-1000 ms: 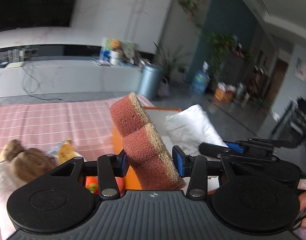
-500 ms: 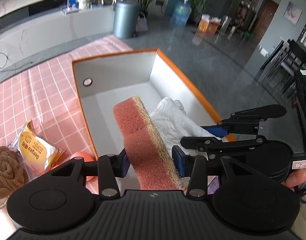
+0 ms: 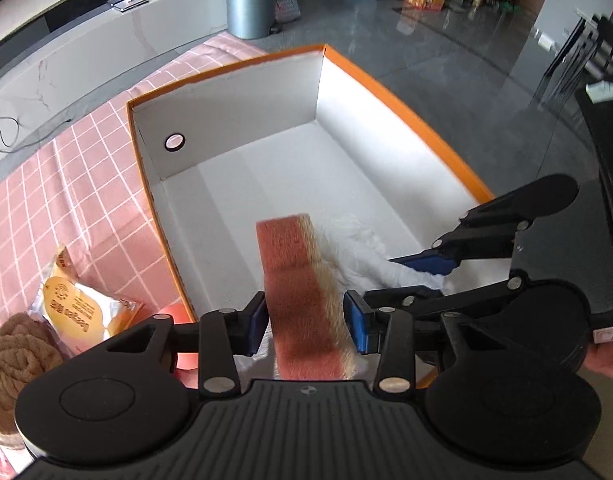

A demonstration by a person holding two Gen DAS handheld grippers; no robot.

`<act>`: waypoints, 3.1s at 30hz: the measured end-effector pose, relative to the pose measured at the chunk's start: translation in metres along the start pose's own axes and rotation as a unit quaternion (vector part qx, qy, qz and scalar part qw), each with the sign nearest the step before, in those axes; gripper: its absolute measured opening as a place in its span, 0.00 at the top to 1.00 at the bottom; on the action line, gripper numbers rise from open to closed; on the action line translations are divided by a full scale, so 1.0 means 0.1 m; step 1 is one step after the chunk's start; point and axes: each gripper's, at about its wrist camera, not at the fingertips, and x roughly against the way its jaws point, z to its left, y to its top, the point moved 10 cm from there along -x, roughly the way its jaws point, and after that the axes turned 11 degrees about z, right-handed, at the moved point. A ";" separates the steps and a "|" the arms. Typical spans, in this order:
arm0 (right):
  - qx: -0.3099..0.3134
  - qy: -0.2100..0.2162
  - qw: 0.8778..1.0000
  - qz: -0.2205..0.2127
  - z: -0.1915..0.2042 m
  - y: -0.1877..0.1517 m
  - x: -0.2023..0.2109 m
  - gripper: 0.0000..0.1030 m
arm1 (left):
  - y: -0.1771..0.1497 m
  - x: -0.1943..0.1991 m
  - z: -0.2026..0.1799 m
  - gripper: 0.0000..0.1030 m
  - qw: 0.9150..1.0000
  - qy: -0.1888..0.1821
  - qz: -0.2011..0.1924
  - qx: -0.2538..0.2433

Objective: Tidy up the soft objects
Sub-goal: 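Carry sponge and tissue into the orange box and open both tools, then withdraw both tools from the box back toward the table items, then grasp the pink knitted hat with the left tool while the right tool grasps the brown plush bear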

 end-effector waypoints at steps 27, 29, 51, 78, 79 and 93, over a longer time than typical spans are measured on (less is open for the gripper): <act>0.016 -0.023 0.999 -0.017 0.06 -0.02 0.34 0.34 | -0.05 0.22 0.08 0.16 1.000 0.005 -0.018 0.022; 0.021 -0.021 0.999 -0.034 0.10 -0.04 0.44 0.29 | -0.06 0.31 0.08 0.16 0.999 -0.001 -0.031 0.023; -0.072 -0.117 0.943 -0.303 0.70 -0.19 1.14 0.07 | -0.66 1.34 0.50 0.17 0.921 0.106 -0.359 0.104; 0.048 -0.128 0.947 -0.291 2.11 -0.04 0.34 0.03 | -2.02 1.09 1.56 0.26 0.897 0.117 -0.328 0.273; 0.053 -0.132 0.947 -0.289 2.13 -0.03 0.31 0.03 | -2.05 1.08 1.58 0.27 0.896 0.116 -0.328 0.276; 0.083 -0.083 0.962 -0.247 2.32 0.39 -0.11 0.13 | -2.15 0.81 1.89 0.48 0.906 0.098 -0.289 0.293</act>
